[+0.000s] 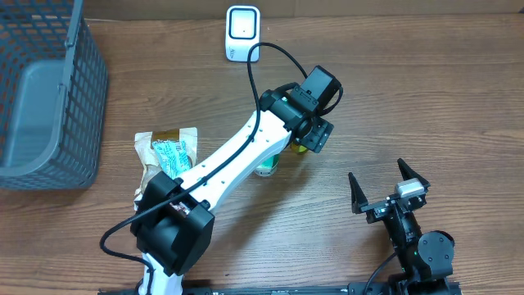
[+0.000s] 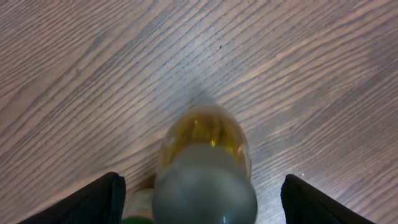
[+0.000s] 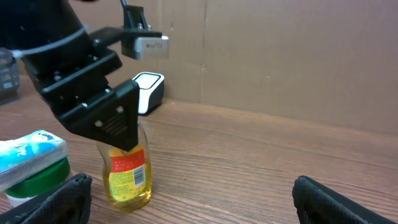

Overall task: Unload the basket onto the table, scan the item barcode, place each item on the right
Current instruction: 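Move the left gripper over the yellow oil bottle, then grasp the yellow bottle with the left gripper and lift it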

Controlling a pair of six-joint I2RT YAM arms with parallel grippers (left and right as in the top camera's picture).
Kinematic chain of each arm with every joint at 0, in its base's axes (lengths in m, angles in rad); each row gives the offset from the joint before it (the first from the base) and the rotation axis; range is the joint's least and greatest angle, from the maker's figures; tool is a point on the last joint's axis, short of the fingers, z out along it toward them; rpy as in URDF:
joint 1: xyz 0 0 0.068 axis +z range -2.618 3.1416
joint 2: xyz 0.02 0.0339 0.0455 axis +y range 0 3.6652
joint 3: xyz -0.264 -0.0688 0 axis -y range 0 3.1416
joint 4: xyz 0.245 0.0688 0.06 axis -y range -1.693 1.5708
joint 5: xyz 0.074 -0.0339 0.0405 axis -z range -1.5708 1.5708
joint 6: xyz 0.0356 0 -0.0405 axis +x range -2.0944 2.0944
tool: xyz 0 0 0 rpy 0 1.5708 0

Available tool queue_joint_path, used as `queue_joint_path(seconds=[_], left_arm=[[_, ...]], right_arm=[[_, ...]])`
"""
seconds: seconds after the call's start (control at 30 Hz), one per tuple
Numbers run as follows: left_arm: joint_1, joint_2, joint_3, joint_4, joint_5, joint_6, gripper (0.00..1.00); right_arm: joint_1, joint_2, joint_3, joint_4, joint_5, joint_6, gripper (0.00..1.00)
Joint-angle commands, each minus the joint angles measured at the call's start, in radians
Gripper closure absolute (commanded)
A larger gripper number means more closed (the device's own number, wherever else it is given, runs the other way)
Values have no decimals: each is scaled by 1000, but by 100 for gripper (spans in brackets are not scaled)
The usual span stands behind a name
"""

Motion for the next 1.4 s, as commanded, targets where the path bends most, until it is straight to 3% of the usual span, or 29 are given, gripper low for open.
queue_joint_path(seconds=[0.0, 0.03, 0.13, 0.23, 0.33, 0.67, 0.8, 0.9, 1.07, 1.2, 1.27, 1.37], left_arm=[[-2, 56, 6, 14, 9, 11, 20], [-2, 58, 6, 18, 9, 11, 20], [-2, 62, 6, 22, 8, 11, 38], [-2, 62, 6, 28, 8, 11, 42], [0, 62, 6, 27, -9, 11, 55], [28, -27, 49, 31, 40, 11, 67], [95, -121, 54, 24, 200, 11, 74], [179, -192, 54, 12, 413, 12, 76], [362, -267, 54, -32, 898, 80, 74], [506, -269, 54, -144, 1258, 208, 73], [557, -268, 53, -222, 1336, 273, 73], [602, -268, 53, -340, 1339, 350, 74]], right_arm=[[-3, -10, -10, 3, 6, 3, 0], [-3, -10, -11, 3, 6, 3, 0], [-3, -10, -11, 3, 6, 3, 0], [-3, -10, -11, 3, 6, 3, 0], [-3, -10, -11, 3, 6, 3, 0], [-3, -10, -11, 3, 6, 3, 0], [-3, -10, -10, 3, 6, 3, 0], [-3, -10, -11, 3, 6, 3, 0], [-3, -10, -11, 3, 6, 3, 0], [-3, -10, -11, 3, 6, 3, 0], [-3, -10, -11, 3, 6, 3, 0], [-3, -10, -11, 3, 6, 3, 0]])
